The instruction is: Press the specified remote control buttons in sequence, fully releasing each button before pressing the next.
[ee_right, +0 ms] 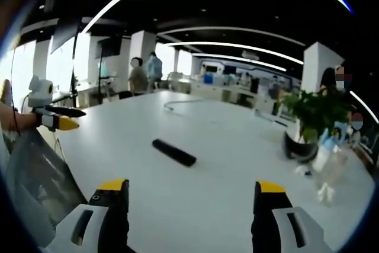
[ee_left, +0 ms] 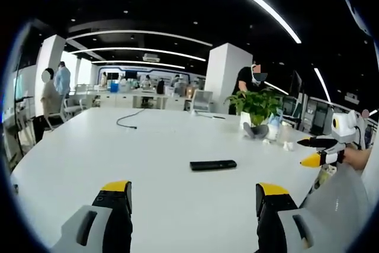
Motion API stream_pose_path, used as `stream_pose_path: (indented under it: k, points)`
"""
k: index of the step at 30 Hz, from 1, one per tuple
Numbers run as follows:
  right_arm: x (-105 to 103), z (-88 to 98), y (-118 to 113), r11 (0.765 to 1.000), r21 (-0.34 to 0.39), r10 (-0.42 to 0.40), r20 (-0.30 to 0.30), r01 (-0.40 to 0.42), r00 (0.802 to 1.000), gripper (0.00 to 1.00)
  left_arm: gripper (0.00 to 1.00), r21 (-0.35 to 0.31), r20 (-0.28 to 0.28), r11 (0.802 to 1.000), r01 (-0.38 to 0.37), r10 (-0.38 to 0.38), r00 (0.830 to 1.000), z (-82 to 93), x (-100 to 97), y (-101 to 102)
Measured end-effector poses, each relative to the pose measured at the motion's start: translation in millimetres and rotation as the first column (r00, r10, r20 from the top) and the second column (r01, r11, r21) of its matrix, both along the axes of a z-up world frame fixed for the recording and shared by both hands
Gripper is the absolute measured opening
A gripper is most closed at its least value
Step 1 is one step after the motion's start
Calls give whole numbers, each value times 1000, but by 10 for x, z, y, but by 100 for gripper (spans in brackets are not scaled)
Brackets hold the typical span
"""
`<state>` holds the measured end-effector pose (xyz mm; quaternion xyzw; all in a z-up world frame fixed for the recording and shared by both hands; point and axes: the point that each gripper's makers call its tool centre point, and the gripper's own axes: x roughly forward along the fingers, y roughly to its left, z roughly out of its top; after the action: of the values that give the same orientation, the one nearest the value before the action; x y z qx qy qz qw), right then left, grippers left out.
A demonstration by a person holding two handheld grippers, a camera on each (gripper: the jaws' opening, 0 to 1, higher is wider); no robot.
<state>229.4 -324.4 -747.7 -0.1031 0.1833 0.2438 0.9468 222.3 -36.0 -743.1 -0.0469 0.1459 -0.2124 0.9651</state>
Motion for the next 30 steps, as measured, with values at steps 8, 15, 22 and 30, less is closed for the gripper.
stream_pose_path:
  k: [8,15,22,30]
  points:
    - [3,-2,-1,1000,-1,-1,0,1,1000,86,90,-2,5,1000,-7,7,1000,8,5,13]
    - [3,-9,-1,1000,-2,0,-2,0,1000,86,90,2,-2,1000,-10,10,1000,-4,5,19]
    - [8,-15,-20,1000,0,-9,-5,9,1000,86,89,1,-13,1000,-3,3,1000,-23,-2,5]
    - [3,-26,-12,1000,-5,-5,-9,5,1000,85,89,2,-11,1000,-5,5,1000,-17,-3,9]
